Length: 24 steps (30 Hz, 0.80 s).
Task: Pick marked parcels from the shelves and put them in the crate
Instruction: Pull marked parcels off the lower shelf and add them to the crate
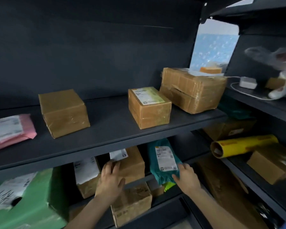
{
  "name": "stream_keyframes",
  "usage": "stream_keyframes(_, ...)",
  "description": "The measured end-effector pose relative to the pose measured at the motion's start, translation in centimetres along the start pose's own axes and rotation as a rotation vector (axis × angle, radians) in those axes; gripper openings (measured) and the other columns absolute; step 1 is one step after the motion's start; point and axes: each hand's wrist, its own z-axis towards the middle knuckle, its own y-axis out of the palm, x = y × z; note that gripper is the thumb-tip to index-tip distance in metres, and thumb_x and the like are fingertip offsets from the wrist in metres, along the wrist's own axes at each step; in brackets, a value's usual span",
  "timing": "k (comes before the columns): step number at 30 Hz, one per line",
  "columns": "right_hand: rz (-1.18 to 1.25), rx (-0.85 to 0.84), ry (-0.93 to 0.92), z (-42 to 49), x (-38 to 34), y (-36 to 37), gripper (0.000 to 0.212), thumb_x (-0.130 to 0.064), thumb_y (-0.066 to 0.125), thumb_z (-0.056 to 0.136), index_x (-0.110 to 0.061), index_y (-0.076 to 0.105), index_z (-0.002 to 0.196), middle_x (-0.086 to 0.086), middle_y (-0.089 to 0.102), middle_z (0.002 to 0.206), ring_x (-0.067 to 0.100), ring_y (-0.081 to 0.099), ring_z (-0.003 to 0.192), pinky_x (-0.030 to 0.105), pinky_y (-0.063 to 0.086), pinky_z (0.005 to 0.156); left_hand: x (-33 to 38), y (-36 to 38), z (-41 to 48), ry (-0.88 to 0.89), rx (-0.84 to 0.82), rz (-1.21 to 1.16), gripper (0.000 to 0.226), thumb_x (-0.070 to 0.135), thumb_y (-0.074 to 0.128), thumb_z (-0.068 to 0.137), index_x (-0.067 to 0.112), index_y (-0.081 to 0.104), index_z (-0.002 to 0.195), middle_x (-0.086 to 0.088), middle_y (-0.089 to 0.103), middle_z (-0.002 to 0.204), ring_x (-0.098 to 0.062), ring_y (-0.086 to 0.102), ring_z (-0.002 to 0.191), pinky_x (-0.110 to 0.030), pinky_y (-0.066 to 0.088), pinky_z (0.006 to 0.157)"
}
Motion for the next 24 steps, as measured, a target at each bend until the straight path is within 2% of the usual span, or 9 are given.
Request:
stream_keyframes(4, 0.016, -0.072, -0.019, 3.5, 0.8, 0.6, 0.054, -0.043, 0.045, 0.092, -0.020, 0.031, 0.139, 0.015, 0.039, 0.134, 0.030, 0.045, 0.119, 0.037, 0.047, 0.093, 0.1, 0.2, 1.1, -0.102, -0.052, -0.020, 0.066, 0.035, 0.046, 0.095, 0.027, 0.009, 0.150, -0.009, -0.001, 0.158, -0.028, 0.006, 0.146, -0.035, 0.020, 0.117)
stream_keyframes(6, 0.099, -0.148, -0.010, 5.0, 1.1, 0.9, 0.057, -0.043, 0.042, 0.094, -0.025, 0.022, 0.144, 0.017, 0.039, 0.129, 0.033, 0.048, 0.114, 0.037, 0.046, 0.093, 0.6, 0.5, 1.7, -0.151, -0.098, -0.038, 0.070, 0.034, 0.047, 0.095, 0.031, 0.004, 0.150, -0.011, -0.004, 0.158, -0.029, 0.009, 0.146, -0.035, 0.024, 0.116)
stream_keyframes(9, 0.208, -0.226, -0.035, 6.4, 1.1, 1.6, 0.062, -0.038, 0.042, 0.096, -0.028, 0.011, 0.148, 0.018, 0.040, 0.125, 0.032, 0.057, 0.101, 0.032, 0.046, 0.086, 1.0, 1.2, 2.5, -0.195, -0.108, -0.084, 0.074, 0.032, 0.050, 0.095, 0.034, -0.001, 0.149, -0.012, 0.004, 0.158, -0.028, 0.018, 0.144, -0.032, 0.034, 0.110)
stream_keyframes(11, 0.220, -0.199, -0.085, 7.2, 1.2, 1.8, 0.060, -0.033, 0.043, 0.096, -0.026, 0.014, 0.148, 0.015, 0.044, 0.121, 0.026, 0.060, 0.088, 0.030, 0.047, 0.079, 1.6, 1.5, 2.8, -0.205, -0.081, -0.100, 0.073, 0.032, 0.050, 0.095, 0.034, 0.000, 0.149, -0.010, 0.013, 0.157, -0.027, 0.029, 0.141, -0.029, 0.037, 0.105)
stream_keyframes(13, 0.227, -0.146, -0.148, 7.7, 1.8, 1.8, 0.054, -0.026, 0.042, 0.096, -0.025, 0.023, 0.147, 0.009, 0.045, 0.108, 0.016, 0.052, 0.068, 0.027, 0.046, 0.074, 3.0, 1.9, 2.9, -0.212, -0.063, -0.103, 0.072, 0.031, 0.049, 0.095, 0.032, 0.001, 0.149, -0.010, 0.014, 0.157, -0.027, 0.036, 0.138, -0.027, 0.039, 0.102)
stream_keyframes(14, 0.223, -0.128, -0.180, 7.9, 2.3, 1.7, 0.050, -0.022, 0.041, 0.096, -0.023, 0.028, 0.144, 0.007, 0.043, 0.102, 0.015, 0.048, 0.065, 0.027, 0.045, 0.073, 3.9, 2.2, 2.8, -0.210, -0.059, -0.108, 0.072, 0.031, 0.049, 0.095, 0.031, 0.002, 0.149, -0.011, 0.012, 0.157, -0.027, 0.037, 0.137, -0.027, 0.040, 0.101)
stream_keyframes(18, 0.246, -0.101, -0.211, 9.0, 5.3, 0.6, 0.035, -0.015, 0.046, 0.092, -0.013, 0.048, 0.127, 0.006, 0.042, 0.096, 0.024, 0.054, 0.079, 0.027, 0.049, 0.074, 7.0, 3.6, 2.2, -0.210, -0.059, -0.162, 0.069, 0.032, 0.051, 0.095, 0.038, 0.007, 0.147, -0.011, 0.003, 0.158, -0.027, 0.034, 0.138, -0.028, 0.037, 0.106)
stream_keyframes(21, 0.253, -0.090, -0.167, 10.3, 7.3, -0.5, 0.033, -0.013, 0.055, 0.089, -0.009, 0.053, 0.121, 0.012, 0.048, 0.105, 0.028, 0.059, 0.090, 0.031, 0.051, 0.077, 8.4, 4.2, 1.8, -0.225, -0.063, -0.180, 0.068, 0.032, 0.051, 0.094, 0.042, 0.009, 0.147, -0.009, 0.000, 0.158, -0.025, 0.028, 0.141, -0.028, 0.033, 0.110)
stream_keyframes(24, 0.221, -0.109, -0.167, 10.7, 7.5, -1.2, 0.030, -0.016, 0.053, 0.090, -0.011, 0.055, 0.119, 0.010, 0.049, 0.107, 0.027, 0.058, 0.094, 0.029, 0.050, 0.077, 9.1, 4.1, 1.7, -0.253, -0.072, -0.188, 0.067, 0.033, 0.050, 0.094, 0.041, 0.010, 0.147, -0.008, -0.001, 0.158, -0.025, 0.026, 0.142, -0.029, 0.031, 0.112)
